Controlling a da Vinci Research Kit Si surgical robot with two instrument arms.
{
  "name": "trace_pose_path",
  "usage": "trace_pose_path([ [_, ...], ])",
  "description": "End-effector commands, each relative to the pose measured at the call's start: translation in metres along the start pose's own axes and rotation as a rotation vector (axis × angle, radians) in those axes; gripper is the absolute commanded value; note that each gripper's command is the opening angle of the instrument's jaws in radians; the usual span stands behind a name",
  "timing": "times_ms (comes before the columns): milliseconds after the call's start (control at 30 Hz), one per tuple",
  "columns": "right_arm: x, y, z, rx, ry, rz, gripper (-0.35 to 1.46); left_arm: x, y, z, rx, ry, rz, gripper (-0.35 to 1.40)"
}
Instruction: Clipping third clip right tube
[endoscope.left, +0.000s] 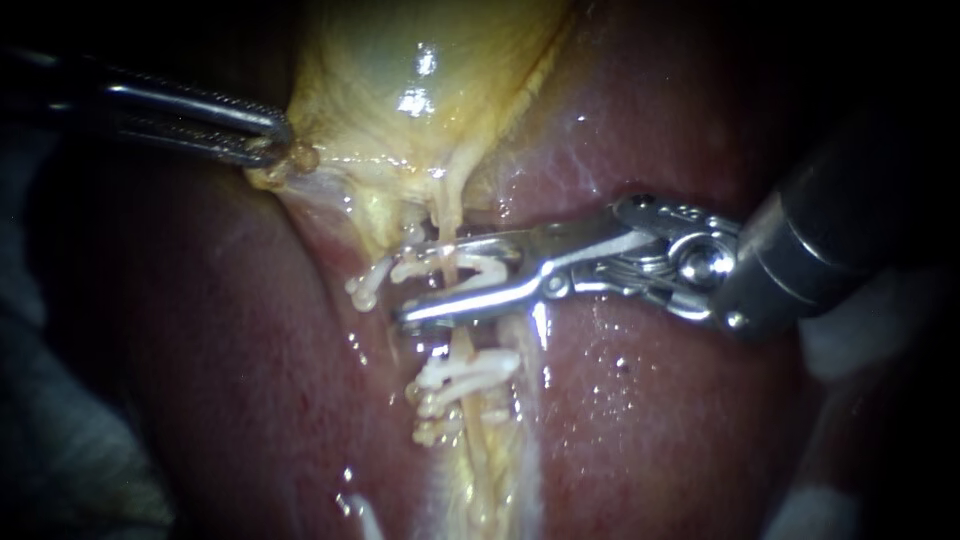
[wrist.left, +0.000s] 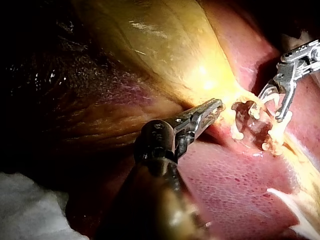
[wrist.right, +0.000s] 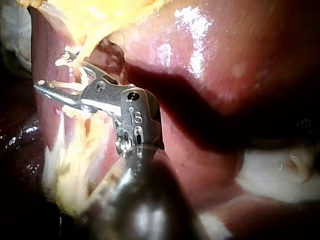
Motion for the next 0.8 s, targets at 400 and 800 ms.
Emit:
trace_pose_path([
  [400,0.0003,-0.0002,-0.0009,-0.001,0.001,0.097,-0.29,0.0000,0.0000,0.0000,0.000,0.000,0.000,-0.35],
  [800,0.0000,-0.0010,-0.0013,-0.007,0.006,0.179,-0.35,0.0000,0.0000,0.0000,0.000,0.000,0.000,-0.35],
])
